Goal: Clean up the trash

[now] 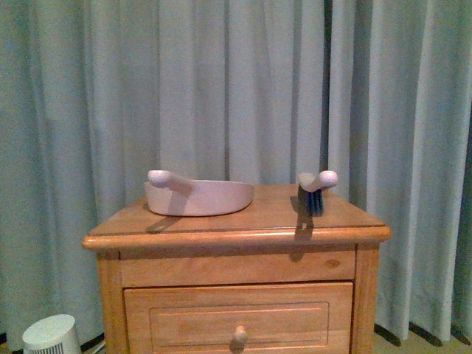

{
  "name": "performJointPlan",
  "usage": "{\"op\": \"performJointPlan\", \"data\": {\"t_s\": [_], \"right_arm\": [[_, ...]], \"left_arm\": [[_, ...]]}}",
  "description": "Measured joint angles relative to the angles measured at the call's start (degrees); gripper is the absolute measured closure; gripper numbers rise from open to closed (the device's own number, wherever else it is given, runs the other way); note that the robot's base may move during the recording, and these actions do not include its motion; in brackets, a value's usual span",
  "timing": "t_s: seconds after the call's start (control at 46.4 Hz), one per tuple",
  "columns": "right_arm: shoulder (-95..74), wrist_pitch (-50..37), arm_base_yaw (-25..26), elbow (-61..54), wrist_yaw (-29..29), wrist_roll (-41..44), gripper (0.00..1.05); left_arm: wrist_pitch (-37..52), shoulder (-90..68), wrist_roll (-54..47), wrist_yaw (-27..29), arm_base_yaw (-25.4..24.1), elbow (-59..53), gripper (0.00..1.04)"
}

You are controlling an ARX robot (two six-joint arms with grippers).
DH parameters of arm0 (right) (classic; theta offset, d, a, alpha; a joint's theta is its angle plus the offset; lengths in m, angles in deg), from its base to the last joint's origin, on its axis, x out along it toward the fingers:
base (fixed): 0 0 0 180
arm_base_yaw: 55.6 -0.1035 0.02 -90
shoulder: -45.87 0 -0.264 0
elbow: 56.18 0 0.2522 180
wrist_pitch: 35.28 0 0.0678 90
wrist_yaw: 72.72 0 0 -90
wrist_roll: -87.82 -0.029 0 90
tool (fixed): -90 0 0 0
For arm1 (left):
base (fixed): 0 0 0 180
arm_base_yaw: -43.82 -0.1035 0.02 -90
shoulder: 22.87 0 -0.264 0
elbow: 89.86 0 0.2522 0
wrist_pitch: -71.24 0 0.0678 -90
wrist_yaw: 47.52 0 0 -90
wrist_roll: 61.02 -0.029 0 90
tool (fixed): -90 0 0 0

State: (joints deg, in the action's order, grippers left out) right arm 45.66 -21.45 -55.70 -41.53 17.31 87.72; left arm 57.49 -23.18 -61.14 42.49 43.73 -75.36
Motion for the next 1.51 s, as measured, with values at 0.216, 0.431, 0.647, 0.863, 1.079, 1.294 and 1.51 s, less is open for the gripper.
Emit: {"op": "performJointPlan", "data": {"t_s": [0.216,0.431,0.647,0.863,1.079,1.294,1.51], "right_arm": [[0.0,0.0,0.0,0.0,0.0,0.0,0.07],[0.0,0.0,0.0,0.0,0.0,0.0,0.07],[0.0,0.0,0.0,0.0,0.0,0.0,0.07],[0.0,0.0,0.0,0.0,0.0,0.0,0.07],[0.0,0.0,0.0,0.0,0.0,0.0,0.07],[0.0,0.0,0.0,0.0,0.0,0.0,0.07],[0.0,0.0,0.0,0.0,0.0,0.0,0.07]], "left_arm": [[0.0,0.0,0.0,0.0,0.0,0.0,0.08],[0.0,0.0,0.0,0.0,0.0,0.0,0.08],[0.0,0.0,0.0,0.0,0.0,0.0,0.08],[0.0,0.0,0.0,0.0,0.0,0.0,0.08],[0.0,0.0,0.0,0.0,0.0,0.0,0.08],[-6.1,-3.4,2.2,-5.1,-0.5,2.4,0.08],[5.4,-41.2,-3.4,0.3,10.0,21.6,0.08]]}}
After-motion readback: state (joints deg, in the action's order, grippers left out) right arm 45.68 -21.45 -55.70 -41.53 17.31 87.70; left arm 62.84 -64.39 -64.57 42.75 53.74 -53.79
